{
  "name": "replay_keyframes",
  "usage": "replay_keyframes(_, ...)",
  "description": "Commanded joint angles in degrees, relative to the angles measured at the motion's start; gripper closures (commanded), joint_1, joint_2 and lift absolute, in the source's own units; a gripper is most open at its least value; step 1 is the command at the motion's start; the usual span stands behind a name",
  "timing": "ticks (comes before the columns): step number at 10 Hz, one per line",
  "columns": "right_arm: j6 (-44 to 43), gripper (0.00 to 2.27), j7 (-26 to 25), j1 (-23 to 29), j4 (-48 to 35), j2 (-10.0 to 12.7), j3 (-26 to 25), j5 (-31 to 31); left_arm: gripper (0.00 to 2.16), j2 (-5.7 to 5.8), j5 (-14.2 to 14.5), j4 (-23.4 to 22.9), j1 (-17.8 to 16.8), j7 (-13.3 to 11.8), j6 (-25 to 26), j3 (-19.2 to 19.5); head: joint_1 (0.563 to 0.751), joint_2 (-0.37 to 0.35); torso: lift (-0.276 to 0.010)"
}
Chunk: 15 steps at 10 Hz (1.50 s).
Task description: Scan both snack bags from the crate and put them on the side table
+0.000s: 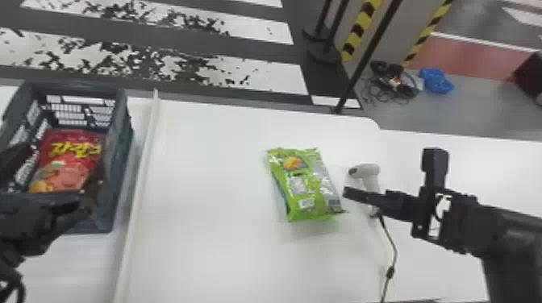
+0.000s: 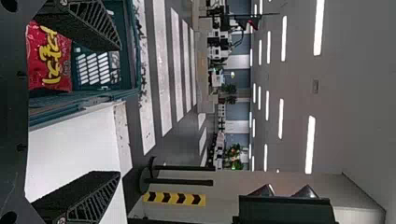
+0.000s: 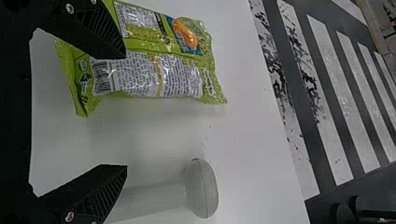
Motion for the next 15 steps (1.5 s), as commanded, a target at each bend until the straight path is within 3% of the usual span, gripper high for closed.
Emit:
replay_keyframes(1,1.0,0.10,2.4,-2.2,3.1,-0.5,2.1,0.8,0.04,0.00,0.0,0.0,0.0,0.0,0.0,0.0,0.695,-0.225,-0.087)
replay_keyframes(6,0.7,0.15,6.5,-7.8,11.9,-1.8,9.5,4.4,0.04,0.27,0.0,0.0,0.2,0.0,0.0,0.1,0.695,-0.176,-0.087)
replay_keyframes(7,0.7,0.45,7.3,-8.8,13.3,-2.2,10.2,4.7,0.04,0.27,0.0,0.0,0.2,0.0,0.0,0.1,0.695,-0.167,-0.087)
replay_keyframes(8,0.7,1.24,9.2,-9.5,14.1,-2.6,11.1,6.1,0.04,0.35,0.0,0.0,0.2,0.0,0.0,0.1,0.695,-0.160,-0.087)
replay_keyframes(9,1.7,2.26,9.2,-9.7,14.1,-2.6,11.1,6.2,0.04,0.44,0.0,0.0,0.2,0.0,0.0,0.2,0.695,-0.157,-0.087)
replay_keyframes(12,5.6,2.26,11.6,-8.5,11.1,-2.7,8.2,3.4,0.04,0.44,0.0,0.0,0.2,0.0,0.0,0.2,0.695,-0.153,-0.087)
replay_keyframes(15,9.4,2.26,12.4,-6.7,6.5,-2.6,-1.4,-6.0,0.04,0.35,0.0,0.0,0.2,0.0,0.0,0.2,0.695,-0.152,-0.087)
